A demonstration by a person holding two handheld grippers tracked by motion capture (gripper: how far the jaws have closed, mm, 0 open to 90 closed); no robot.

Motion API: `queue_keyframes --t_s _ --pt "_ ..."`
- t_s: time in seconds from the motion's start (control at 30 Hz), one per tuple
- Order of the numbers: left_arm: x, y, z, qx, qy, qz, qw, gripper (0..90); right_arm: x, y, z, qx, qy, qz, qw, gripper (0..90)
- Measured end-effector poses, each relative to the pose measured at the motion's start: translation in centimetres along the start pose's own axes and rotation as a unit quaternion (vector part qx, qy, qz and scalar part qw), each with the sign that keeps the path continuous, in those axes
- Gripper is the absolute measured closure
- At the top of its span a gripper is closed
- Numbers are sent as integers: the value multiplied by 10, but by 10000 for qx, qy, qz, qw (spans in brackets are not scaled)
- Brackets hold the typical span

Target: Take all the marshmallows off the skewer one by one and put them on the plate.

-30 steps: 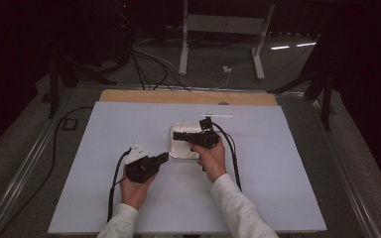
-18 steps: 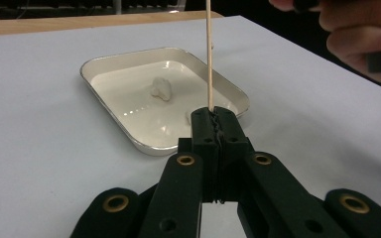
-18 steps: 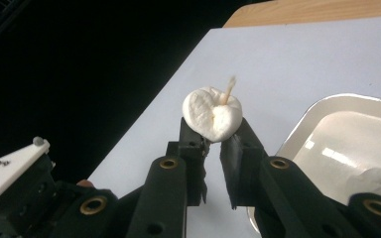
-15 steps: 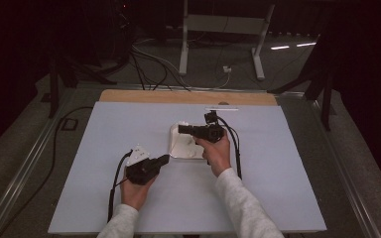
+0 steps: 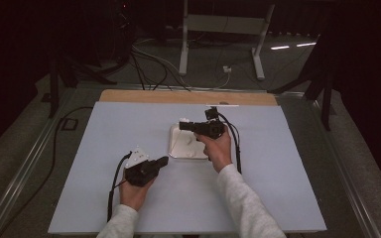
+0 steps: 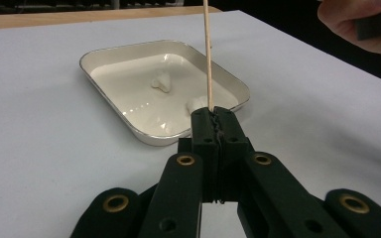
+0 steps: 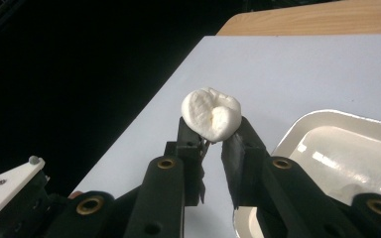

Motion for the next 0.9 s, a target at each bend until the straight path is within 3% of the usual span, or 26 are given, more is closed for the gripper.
queue_keyframes --t_s 0.17,0.3,0.57,0.9 --pt "-3 1 7 -149 -52 -70 9999 900 4 8 -10 137 6 100 9999 792" --pt "-7 4 5 -79 36 -146 9999 900 10 14 -12 80 107 275 9995 789" --pt "-12 7 2 -7 169 -213 9996 900 36 8 14 -327 -44 685 9971 771" --pt "-12 5 1 42 281 -212 9994 900 61 1 40 -679 -323 912 9930 771"
Point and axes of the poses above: each handheld gripper's, and its own axes: y roughly backward along the jaws, z roughly out of its underside, x roughly to its right, the point moved 10 cm from there along -y, roughly forward along the jaws, and after that the axes turned 2 degrees about -x, right-handed, at the moved point
